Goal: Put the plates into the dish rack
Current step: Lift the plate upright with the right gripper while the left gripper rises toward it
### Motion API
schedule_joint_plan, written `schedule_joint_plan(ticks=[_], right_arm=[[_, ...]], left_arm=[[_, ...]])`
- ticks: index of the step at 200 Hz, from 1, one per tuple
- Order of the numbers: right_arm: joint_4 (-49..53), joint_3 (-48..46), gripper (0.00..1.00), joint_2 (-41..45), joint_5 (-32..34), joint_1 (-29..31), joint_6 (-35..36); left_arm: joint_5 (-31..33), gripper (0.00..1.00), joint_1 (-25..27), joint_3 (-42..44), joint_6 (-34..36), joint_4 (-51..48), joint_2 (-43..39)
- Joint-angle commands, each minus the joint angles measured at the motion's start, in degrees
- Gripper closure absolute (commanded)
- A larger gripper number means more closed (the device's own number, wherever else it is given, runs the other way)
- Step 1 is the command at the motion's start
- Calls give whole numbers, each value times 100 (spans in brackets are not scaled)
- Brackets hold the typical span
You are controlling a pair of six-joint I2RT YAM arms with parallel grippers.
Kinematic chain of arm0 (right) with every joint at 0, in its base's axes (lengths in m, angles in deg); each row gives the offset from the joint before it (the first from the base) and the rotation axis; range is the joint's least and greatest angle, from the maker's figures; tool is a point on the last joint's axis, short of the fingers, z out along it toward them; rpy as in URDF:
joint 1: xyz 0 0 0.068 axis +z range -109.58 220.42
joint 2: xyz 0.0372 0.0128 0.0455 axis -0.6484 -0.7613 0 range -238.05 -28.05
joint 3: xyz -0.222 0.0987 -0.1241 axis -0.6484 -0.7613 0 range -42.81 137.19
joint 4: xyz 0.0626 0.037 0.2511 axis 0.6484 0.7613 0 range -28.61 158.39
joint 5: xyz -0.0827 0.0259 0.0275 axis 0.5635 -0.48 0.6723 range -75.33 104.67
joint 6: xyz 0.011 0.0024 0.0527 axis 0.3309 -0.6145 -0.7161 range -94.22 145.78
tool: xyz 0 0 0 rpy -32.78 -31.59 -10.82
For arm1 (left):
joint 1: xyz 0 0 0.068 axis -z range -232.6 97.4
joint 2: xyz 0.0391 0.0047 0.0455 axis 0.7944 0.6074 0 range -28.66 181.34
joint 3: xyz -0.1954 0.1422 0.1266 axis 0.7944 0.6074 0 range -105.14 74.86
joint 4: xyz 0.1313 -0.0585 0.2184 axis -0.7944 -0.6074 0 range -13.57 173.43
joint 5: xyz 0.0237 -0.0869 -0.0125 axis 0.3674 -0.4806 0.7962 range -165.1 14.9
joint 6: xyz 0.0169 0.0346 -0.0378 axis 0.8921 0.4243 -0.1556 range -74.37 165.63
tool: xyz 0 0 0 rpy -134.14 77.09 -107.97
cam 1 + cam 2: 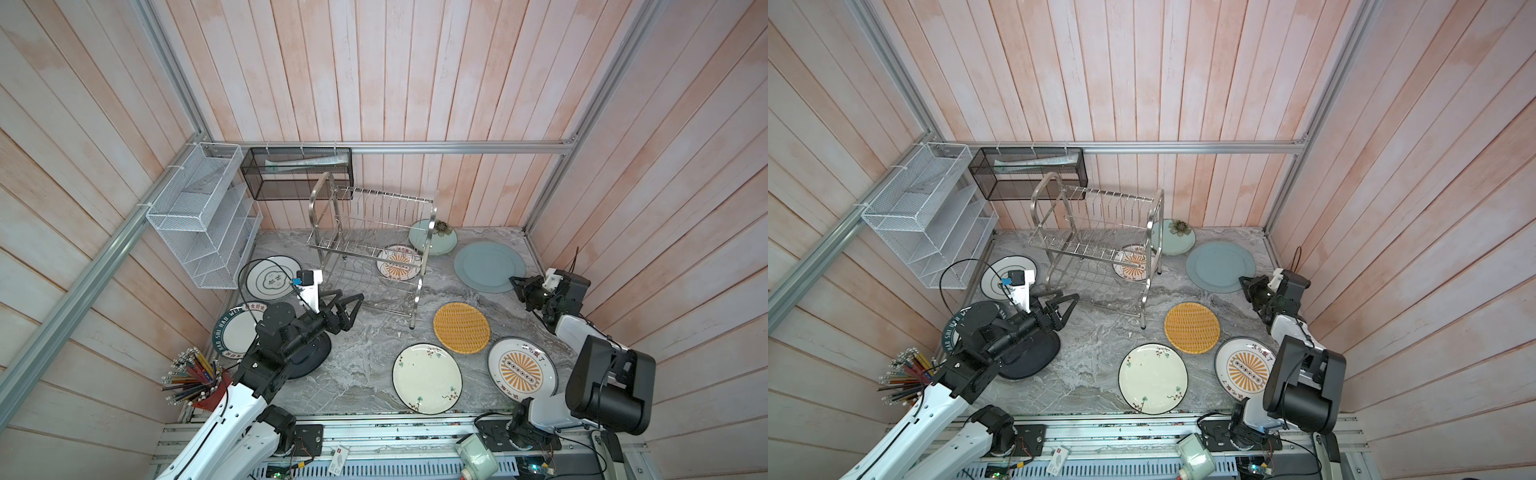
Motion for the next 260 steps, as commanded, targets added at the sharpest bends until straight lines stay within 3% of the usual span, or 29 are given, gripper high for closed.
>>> schedule_joint_plan(ticks=[1, 51, 80, 139, 201, 235, 260], right_arm=[[-18, 210, 100, 587, -198, 38, -314], [494, 1466, 100, 984, -5, 346, -876], [883, 2704, 100, 860, 416, 839, -990], [1240, 4593, 100, 386, 662, 1552, -1233], [1935, 5714, 100, 55, 888, 2406, -988], [2101, 5957, 100, -178, 1022, 2915, -976], [2215, 6204, 100, -351, 1142, 3291, -903]], left_arm=[[-262, 9, 35, 14, 228, 247, -14], [-248, 10, 43, -990, 1259, -70, 335], [-282, 12, 52, -1837, 1943, -90, 932], [-131, 14, 213, -3098, 3295, 521, 1975], [1456, 18, 1324, -3883, 5630, 735, 2820], [2533, 21, 1988, -3867, 7588, 1513, 3286], [2882, 26, 2081, -3854, 8369, 2100, 3515]])
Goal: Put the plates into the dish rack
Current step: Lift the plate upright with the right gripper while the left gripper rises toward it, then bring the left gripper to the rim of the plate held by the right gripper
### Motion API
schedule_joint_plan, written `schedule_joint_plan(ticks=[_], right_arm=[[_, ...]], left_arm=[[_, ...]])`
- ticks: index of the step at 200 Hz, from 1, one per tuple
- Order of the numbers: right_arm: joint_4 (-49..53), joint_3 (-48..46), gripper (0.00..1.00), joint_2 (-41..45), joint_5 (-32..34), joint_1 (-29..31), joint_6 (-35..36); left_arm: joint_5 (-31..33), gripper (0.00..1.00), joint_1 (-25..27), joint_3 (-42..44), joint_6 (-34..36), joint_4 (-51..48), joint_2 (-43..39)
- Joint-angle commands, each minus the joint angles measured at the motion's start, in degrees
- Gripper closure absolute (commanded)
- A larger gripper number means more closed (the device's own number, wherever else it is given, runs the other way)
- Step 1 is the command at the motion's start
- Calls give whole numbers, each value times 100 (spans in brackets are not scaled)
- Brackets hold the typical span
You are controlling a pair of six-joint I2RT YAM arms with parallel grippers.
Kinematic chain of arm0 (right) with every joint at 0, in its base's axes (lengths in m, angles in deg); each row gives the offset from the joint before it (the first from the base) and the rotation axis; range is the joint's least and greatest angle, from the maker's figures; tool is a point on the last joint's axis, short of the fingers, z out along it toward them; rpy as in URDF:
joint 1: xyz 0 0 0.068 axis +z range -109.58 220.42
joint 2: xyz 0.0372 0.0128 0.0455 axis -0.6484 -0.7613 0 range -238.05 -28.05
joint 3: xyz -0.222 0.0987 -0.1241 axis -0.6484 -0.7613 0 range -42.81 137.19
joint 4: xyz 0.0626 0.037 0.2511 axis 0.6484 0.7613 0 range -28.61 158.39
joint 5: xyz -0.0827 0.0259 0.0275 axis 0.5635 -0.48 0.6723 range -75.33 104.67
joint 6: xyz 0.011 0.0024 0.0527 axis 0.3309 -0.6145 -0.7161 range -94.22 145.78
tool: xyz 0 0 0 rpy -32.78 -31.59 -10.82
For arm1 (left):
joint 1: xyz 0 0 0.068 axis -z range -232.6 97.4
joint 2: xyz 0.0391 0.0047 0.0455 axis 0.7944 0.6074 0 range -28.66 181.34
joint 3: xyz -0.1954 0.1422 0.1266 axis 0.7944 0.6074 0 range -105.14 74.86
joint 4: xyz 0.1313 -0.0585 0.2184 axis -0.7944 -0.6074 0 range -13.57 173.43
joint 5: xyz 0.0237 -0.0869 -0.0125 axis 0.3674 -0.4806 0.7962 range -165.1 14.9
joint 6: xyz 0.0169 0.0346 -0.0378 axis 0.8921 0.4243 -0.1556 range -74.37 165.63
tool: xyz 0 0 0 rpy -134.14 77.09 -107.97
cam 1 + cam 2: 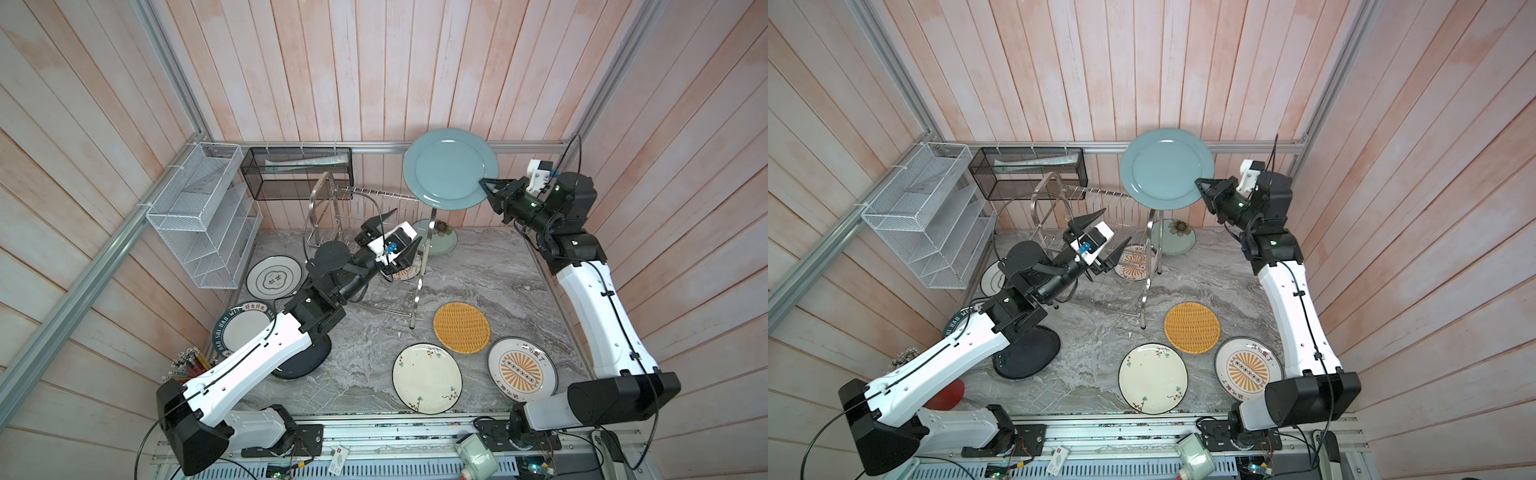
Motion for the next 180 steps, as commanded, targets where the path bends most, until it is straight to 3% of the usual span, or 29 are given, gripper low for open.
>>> schedule_joint_plan(ticks=[1, 87, 154, 180], right_arm=[[-408, 541, 100, -45, 213, 323, 56], [167, 1380, 100, -669, 517, 1315, 287], [377, 1699, 100, -842, 673, 1455, 379], [378, 1725, 100, -866, 660, 1506, 379]], left_arm=[[771, 26, 51, -71, 1427, 783, 166], [1513, 33, 85, 195, 3263, 1200, 370], [974, 34, 89, 409, 2648, -81, -248], [1190, 33, 80, 401, 2741, 281, -118]])
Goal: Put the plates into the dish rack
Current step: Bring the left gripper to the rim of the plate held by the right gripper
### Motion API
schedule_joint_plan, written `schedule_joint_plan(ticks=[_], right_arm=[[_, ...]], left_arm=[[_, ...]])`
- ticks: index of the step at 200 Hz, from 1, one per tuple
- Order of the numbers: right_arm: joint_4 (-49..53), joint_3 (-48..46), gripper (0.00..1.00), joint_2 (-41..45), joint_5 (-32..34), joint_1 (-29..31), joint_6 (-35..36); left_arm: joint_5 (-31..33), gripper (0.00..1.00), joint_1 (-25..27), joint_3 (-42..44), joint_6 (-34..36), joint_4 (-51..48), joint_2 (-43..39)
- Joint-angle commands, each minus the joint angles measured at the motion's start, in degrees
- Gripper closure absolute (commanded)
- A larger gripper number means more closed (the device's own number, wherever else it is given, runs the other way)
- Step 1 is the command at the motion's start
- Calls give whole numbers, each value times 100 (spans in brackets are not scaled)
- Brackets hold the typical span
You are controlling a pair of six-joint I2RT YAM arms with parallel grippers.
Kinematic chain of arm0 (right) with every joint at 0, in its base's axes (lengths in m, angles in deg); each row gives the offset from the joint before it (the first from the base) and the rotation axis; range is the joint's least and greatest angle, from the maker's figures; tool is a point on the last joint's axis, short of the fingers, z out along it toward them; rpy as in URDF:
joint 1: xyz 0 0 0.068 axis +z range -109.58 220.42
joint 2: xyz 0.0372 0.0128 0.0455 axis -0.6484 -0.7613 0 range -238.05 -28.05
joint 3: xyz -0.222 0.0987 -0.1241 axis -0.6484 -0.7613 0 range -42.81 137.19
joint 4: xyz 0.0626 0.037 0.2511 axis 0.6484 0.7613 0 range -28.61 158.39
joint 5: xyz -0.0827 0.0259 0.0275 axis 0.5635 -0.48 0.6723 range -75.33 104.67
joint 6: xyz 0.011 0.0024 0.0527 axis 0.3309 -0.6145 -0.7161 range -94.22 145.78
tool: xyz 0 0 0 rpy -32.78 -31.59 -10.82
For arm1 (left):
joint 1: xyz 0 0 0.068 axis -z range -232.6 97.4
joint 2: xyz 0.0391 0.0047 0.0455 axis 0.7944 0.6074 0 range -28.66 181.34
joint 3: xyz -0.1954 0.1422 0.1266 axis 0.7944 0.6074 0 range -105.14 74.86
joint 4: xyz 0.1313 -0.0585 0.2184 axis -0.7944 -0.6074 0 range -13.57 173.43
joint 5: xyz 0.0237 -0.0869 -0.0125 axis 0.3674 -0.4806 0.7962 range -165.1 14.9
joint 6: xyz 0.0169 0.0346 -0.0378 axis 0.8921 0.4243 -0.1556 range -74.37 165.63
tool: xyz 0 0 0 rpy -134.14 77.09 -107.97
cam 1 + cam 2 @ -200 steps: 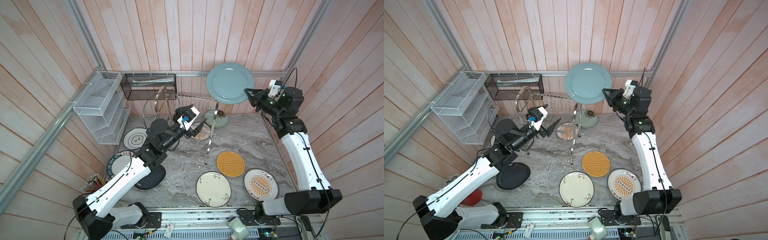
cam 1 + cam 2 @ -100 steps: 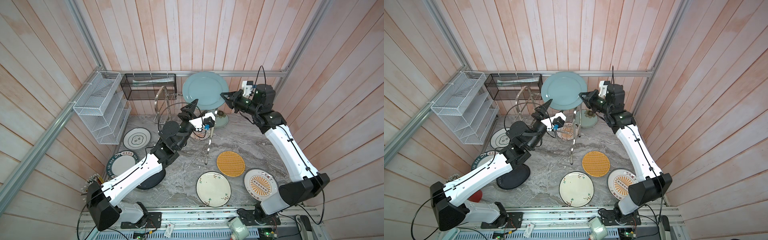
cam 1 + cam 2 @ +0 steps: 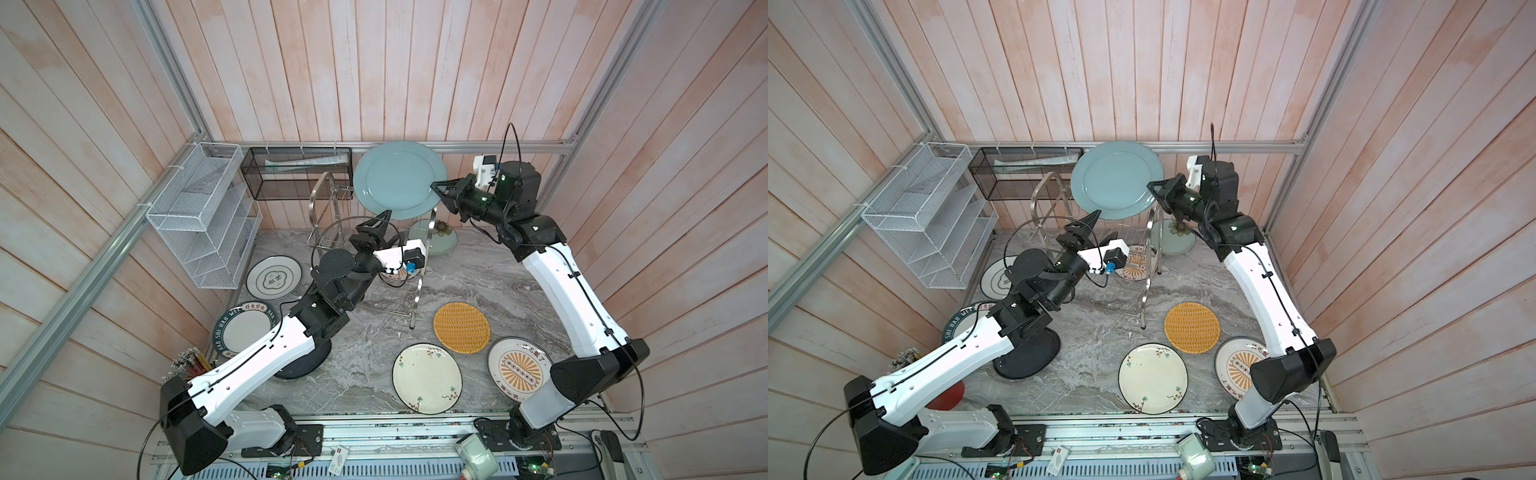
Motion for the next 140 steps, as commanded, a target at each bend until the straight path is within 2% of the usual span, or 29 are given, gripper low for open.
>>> schedule_joint_plan(ticks=[1, 21, 87, 140], right_arm=[[-618, 368, 100, 54, 51, 67, 12], [-619, 370, 100, 58, 61, 108, 12], [-619, 230, 100, 145, 17, 147, 4], [-687, 14, 100, 254, 35, 183, -38]], left_arm=[[82, 33, 12, 22, -29, 55, 66], [211, 33, 12, -20, 119, 371, 216], [358, 34, -1, -260, 330, 544, 671], [848, 45, -40, -529, 745, 1270, 1234]])
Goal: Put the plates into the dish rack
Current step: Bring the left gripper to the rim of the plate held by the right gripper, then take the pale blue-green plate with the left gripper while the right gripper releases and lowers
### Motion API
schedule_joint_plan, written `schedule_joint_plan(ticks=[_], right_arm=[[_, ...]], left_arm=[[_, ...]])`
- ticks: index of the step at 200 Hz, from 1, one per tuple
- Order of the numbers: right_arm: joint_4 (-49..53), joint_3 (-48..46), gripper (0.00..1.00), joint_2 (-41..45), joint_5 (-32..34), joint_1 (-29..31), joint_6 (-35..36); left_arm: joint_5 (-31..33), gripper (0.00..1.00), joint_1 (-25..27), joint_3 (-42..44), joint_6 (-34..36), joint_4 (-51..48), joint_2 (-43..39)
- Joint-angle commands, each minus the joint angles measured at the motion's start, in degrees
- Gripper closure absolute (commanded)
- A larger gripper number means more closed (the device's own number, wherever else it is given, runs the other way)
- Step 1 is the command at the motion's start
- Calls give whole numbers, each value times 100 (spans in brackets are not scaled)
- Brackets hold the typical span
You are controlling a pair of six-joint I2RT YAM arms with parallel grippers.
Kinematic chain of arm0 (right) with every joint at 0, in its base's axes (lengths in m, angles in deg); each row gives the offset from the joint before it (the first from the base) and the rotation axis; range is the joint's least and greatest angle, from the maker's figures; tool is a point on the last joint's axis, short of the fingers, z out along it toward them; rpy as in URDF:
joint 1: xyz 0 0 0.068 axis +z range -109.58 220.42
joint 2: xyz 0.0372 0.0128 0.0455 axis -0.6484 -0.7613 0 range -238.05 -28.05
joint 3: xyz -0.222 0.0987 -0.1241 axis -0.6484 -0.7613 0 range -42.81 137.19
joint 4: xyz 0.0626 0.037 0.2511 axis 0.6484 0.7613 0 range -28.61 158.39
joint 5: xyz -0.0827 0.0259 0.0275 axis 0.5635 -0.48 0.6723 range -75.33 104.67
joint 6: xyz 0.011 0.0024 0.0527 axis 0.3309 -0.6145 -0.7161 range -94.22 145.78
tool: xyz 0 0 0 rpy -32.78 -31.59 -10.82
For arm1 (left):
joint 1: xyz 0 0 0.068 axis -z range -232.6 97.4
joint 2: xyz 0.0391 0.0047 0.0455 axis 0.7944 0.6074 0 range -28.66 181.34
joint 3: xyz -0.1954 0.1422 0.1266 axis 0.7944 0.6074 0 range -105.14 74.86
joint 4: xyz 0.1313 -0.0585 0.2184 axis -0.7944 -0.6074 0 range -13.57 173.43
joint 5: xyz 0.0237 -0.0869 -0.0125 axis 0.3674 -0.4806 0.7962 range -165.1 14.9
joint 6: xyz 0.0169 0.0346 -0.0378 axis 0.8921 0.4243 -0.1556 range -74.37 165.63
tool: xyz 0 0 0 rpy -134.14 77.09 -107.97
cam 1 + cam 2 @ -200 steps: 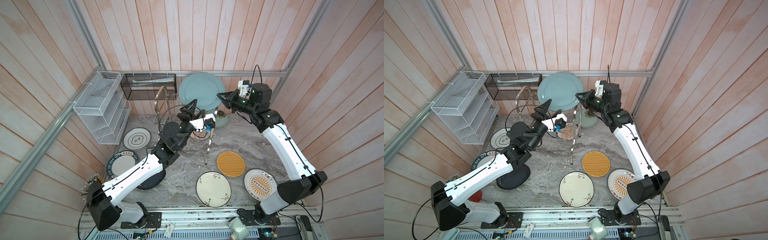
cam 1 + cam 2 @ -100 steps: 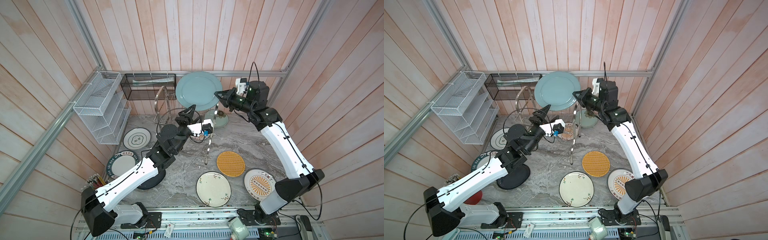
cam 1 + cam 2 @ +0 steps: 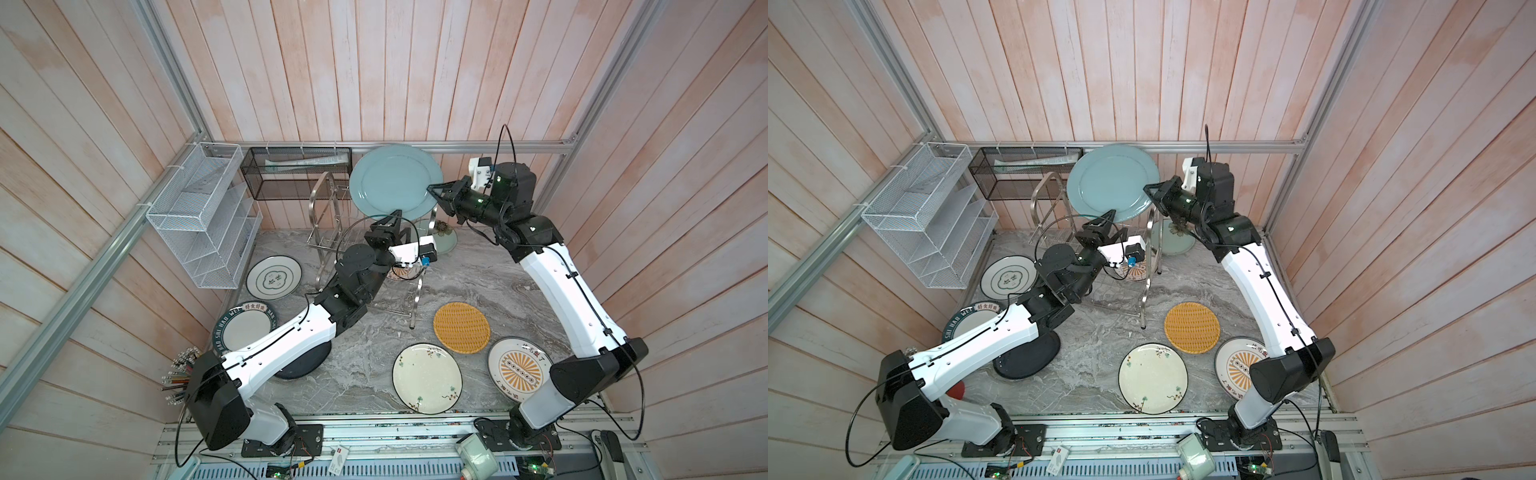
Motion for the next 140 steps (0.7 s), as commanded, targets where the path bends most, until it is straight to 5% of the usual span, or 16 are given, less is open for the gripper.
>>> schedule_joint_plan(ticks=[1, 64, 101, 135, 140], right_arm=[[-768, 44, 100, 269, -4, 62, -79], [-857, -111, 100, 316, -44, 98, -177], [-934, -157, 100, 334, -51, 105, -204], [-1124, -149, 100, 290, -162, 119, -163], [-1132, -142, 92, 290, -160, 124, -124]], left_arm=[[339, 45, -34, -265, 250, 584, 190], [563, 62, -71, -372, 529, 834, 460], [707, 100, -37, -324, 623, 1056, 484], [810, 100, 78, -164, 665, 1278, 354], [810, 100, 89, -126, 629, 1296, 326]])
